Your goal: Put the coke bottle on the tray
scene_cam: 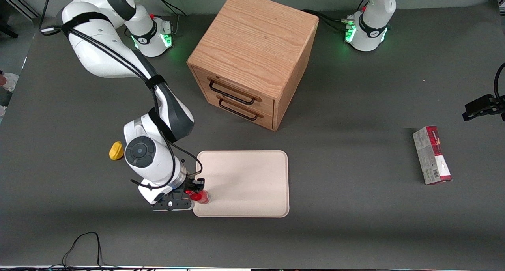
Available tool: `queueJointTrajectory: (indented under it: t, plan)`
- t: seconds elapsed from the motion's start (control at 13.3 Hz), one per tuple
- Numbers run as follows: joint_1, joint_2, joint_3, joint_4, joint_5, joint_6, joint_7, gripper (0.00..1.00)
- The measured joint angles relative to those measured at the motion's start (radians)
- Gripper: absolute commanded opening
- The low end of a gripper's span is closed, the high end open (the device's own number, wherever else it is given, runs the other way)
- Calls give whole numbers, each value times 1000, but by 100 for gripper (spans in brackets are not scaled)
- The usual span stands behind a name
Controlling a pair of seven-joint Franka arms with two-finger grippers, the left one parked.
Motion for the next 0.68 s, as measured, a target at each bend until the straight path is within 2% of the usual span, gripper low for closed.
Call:
queueJointTrajectory:
  t: [0.53, 0.68]
  plan:
    - [1, -35, -5, 0, -15, 50, 15, 100]
    - [10, -95, -44, -31, -22, 25, 7, 100]
